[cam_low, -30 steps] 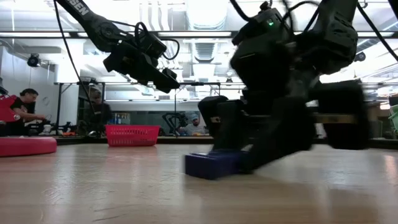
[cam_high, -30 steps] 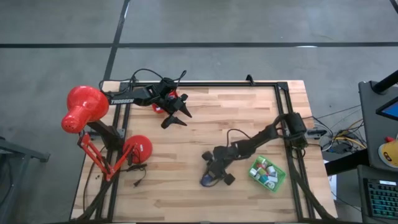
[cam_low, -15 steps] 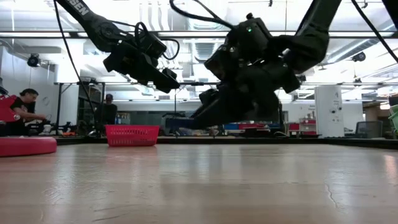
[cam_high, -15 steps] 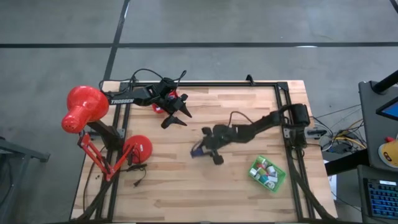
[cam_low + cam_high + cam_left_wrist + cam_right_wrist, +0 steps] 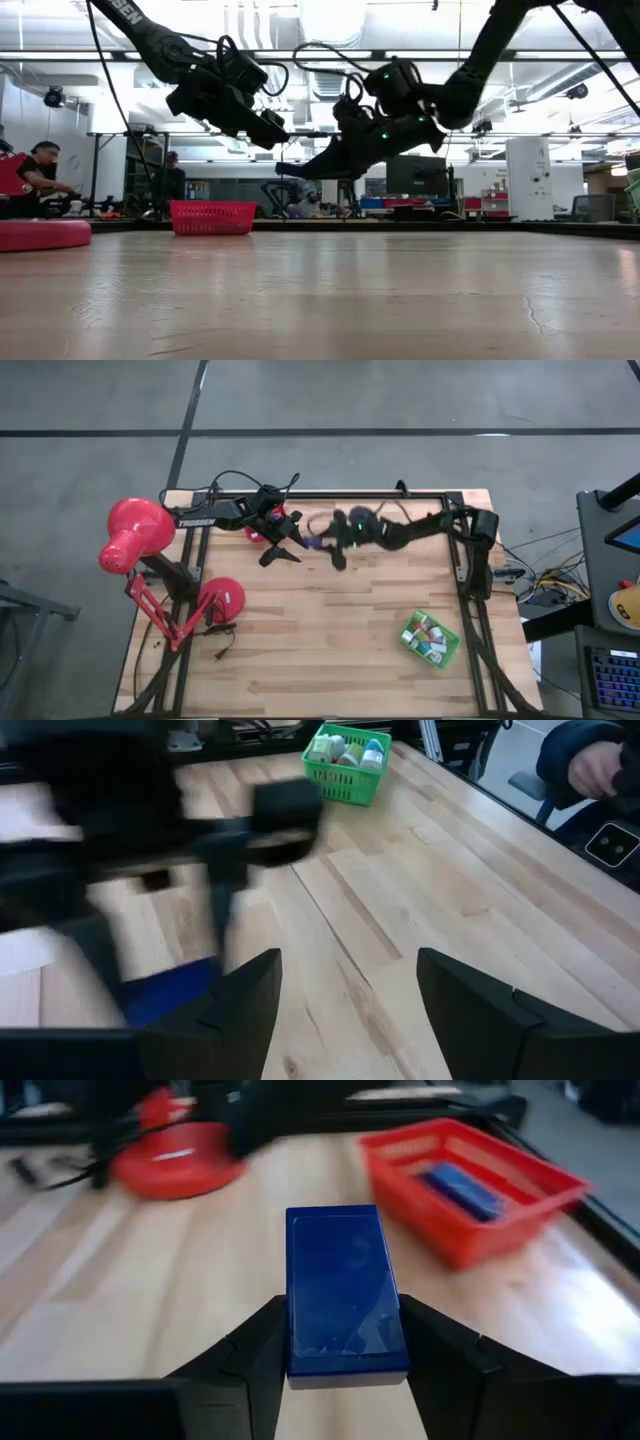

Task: Pick & Place Office items
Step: Put the dark blue digital clock into the red bin

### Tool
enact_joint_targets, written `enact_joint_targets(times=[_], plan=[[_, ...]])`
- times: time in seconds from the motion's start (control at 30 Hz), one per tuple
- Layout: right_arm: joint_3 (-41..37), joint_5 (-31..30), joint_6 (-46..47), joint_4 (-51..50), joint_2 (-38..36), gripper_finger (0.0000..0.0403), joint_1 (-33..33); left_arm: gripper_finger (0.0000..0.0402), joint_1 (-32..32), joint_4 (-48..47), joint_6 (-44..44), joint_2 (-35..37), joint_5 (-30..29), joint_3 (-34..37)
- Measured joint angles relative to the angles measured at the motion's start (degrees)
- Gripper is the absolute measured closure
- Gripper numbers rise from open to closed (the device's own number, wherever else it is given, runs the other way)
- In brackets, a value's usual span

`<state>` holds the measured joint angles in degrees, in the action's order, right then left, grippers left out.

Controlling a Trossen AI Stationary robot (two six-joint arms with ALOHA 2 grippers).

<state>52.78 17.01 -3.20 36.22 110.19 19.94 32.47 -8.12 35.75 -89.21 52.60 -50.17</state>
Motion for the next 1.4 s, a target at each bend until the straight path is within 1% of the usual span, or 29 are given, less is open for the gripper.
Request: enact_joint_targets(times=[0.13, 0.27, 0.33, 0.6, 0.87, 1.1, 1.3, 1.4], plan=[[6.2, 5.3, 0.3, -11.1, 0.5, 0.0243, 4.6, 0.0165, 0.0, 0.0, 0.0, 0.0, 0.0, 0.0], [11.7, 6.2, -0.2, -22.1, 0.9, 0.0237, 5.4, 0.0165, 0.0, 0.0, 0.0, 0.0, 0.0, 0.0], [13.3, 5.9, -1.4, -24.7, 0.9, 0.0235, 5.3, 0.0165, 0.0, 0.0, 0.0, 0.0, 0.0, 0.0], [14.4, 5.3, -2.6, -25.3, 0.9, 0.0242, 5.4, 0.0165, 0.0, 0.0, 0.0, 0.0, 0.0, 0.0], [14.2, 5.3, -2.7, -27.2, 1.0, 0.0233, 5.9, 0.0165, 0.0, 0.0, 0.0, 0.0, 0.0, 0.0], [14.2, 5.4, -2.4, -29.7, 1.0, 0.0244, 5.7, 0.0165, 0.0, 0.0, 0.0, 0.0, 0.0, 0.0], [14.2, 5.4, -3.2, -33.3, 0.9, 0.0229, 5.7, 0.0165, 0.0, 0.0, 0.0, 0.0, 0.0, 0.0], [14.2, 5.4, -3.0, -33.5, 0.9, 0.023, 5.7, 0.0165, 0.0, 0.0, 0.0, 0.0, 0.0, 0.0]])
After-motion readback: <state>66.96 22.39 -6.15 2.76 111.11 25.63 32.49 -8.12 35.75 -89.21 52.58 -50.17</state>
